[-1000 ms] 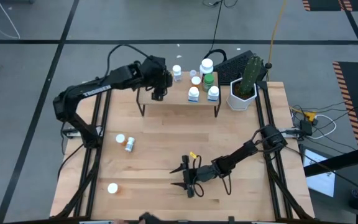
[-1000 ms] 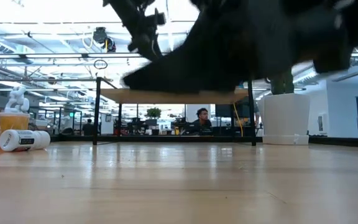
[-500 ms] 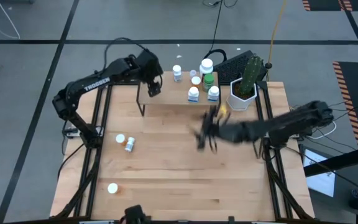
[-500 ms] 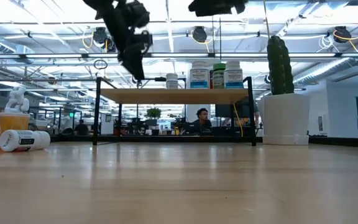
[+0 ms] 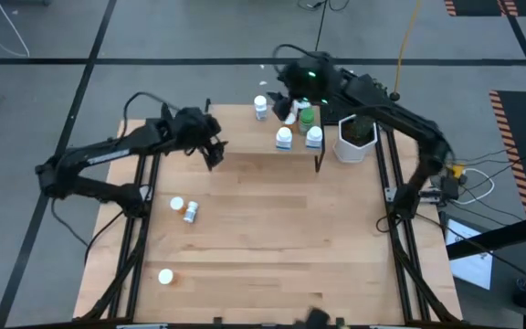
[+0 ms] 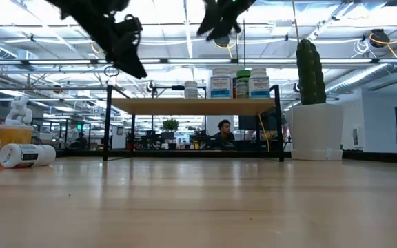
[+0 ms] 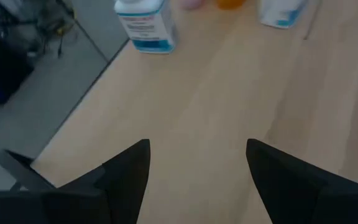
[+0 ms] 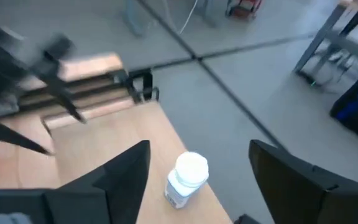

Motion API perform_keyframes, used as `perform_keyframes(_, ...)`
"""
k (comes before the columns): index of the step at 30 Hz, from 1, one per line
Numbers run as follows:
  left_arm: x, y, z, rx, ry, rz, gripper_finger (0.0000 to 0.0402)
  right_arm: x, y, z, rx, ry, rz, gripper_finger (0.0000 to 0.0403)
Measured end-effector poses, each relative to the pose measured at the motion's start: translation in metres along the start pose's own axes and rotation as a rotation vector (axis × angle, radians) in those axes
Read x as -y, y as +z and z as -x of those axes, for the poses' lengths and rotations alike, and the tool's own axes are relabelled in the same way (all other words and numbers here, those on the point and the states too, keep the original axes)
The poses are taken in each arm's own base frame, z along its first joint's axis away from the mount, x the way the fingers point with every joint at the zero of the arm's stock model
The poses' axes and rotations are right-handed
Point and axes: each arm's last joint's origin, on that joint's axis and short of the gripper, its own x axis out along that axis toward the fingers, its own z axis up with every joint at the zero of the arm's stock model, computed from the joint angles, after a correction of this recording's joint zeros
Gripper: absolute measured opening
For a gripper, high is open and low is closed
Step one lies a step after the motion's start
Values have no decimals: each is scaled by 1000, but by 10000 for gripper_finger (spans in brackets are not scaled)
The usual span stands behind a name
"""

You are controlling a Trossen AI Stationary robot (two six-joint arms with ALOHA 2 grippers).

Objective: Pick and place medicine bottles onto shelf by color
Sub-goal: Put the top white blue pill bottle on the shelf

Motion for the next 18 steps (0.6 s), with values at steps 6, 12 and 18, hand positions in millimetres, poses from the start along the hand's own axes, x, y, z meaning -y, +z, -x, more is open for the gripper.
perform_keyframes(6, 16, -40, 9, 80, -25, 51, 268, 9, -15, -61, -90, -14, 79, 300)
perform_keyframes(12, 27, -71, 15, 87, -12, 109, 268, 12, -27, -91, -107, -29, -6, 298)
perform_keyframes(18, 26, -73, 23, 130, 15, 75, 269, 16, -32, -106, -83, -32, -41, 296)
